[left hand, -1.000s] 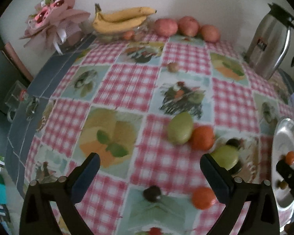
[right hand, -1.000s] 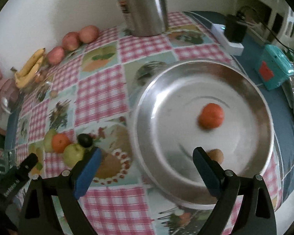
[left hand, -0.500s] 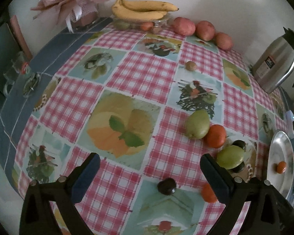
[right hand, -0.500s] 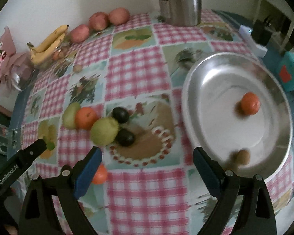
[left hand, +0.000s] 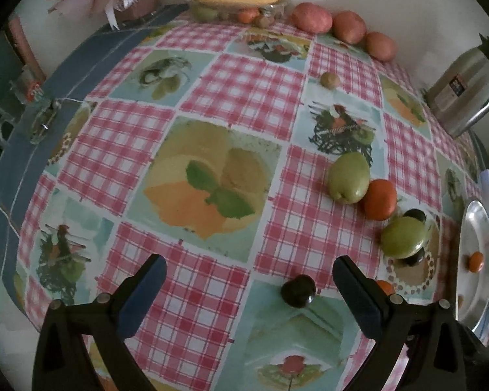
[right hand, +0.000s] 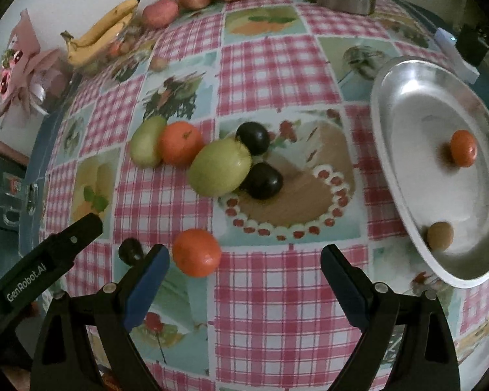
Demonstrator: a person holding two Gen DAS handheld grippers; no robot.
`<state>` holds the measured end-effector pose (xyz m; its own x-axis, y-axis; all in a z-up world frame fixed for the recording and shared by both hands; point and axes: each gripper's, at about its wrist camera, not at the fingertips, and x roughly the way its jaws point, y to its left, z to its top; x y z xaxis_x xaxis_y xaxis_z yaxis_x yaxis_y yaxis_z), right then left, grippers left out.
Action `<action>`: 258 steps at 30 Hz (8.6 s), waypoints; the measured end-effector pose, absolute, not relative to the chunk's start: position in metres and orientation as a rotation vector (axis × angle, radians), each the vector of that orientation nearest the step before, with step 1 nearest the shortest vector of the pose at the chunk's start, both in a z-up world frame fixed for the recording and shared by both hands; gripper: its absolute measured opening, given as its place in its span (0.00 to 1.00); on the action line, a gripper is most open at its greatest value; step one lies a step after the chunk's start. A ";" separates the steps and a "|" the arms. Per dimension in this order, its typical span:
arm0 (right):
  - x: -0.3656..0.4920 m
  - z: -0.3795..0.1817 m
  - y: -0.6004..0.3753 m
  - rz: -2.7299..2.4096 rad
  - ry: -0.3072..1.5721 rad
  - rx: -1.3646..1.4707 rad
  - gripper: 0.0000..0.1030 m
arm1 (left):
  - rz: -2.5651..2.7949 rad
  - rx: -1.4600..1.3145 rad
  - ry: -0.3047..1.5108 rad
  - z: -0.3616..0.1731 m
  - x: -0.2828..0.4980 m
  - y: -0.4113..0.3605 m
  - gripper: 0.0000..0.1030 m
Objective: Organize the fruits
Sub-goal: 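Move both open tools back toward the remaining fruits, then grasp the orange with the right tool while the left tool grasps the dark plum, then carry the orange and plum to the steel plate and release both, then move both open tools back from the plate toward the fruits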
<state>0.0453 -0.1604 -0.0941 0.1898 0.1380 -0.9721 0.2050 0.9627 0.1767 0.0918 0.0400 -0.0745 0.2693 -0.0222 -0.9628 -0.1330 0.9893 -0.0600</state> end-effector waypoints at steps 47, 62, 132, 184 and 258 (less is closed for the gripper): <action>0.067 -0.155 -0.098 -0.139 1.451 0.071 1.00 | 0.068 -0.144 1.400 -0.111 0.101 0.039 1.00; 0.067 -0.147 -0.109 -0.158 1.489 0.094 1.00 | 0.074 -0.158 1.403 -0.114 0.101 0.042 1.00; 0.048 -0.058 -0.180 -0.175 1.219 0.428 0.37 | -0.143 -0.302 1.295 -0.072 0.095 0.011 0.24; -0.013 -0.068 -0.363 -0.629 1.122 0.648 0.37 | -0.532 0.002 1.190 -0.067 0.101 -0.222 0.27; 0.000 -0.062 -0.301 -0.459 1.100 0.416 0.80 | -0.033 0.048 1.236 -0.074 0.110 -0.058 1.00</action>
<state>-0.0002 -0.3014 -0.0623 0.3790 -0.1463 -0.9137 0.5465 0.8322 0.0935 0.1101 -0.0577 -0.0745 0.3284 0.0012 -0.9445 0.0513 0.9985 0.0191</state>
